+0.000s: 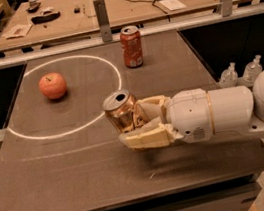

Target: Place orange can upright

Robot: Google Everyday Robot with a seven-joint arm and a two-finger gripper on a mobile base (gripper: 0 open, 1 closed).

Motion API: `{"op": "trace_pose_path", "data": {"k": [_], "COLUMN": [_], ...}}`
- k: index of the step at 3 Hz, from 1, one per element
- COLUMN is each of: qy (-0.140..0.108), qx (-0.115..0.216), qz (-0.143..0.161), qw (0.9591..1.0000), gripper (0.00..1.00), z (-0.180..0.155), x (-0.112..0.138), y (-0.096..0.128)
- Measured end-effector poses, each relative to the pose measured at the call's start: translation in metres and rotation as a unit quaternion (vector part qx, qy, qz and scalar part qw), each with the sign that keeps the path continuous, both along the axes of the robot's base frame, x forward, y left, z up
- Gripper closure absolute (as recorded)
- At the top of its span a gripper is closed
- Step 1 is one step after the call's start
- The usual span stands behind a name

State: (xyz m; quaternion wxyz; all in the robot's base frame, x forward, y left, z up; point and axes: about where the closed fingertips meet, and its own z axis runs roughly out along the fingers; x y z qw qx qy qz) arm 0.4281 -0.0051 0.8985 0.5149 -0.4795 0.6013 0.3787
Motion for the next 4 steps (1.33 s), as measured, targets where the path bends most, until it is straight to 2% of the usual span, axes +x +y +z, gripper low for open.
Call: {"op": "trace_pose_path", "data": {"k": [1,3,4], "qy": [-0.013,-0.051,-0.055], "qx": [0.024,0.071,0.073], "qz": [-0.028,-0.055,-0.044], "qw": [0.9992,0.9946,0.9948], "gripper": [1.0,1.0,0.82], "z": [-0.012,-0.026,-0.027], "x": [0.003,0.009,0.011], "y": [-0.005,-0.007,-0.005]}}
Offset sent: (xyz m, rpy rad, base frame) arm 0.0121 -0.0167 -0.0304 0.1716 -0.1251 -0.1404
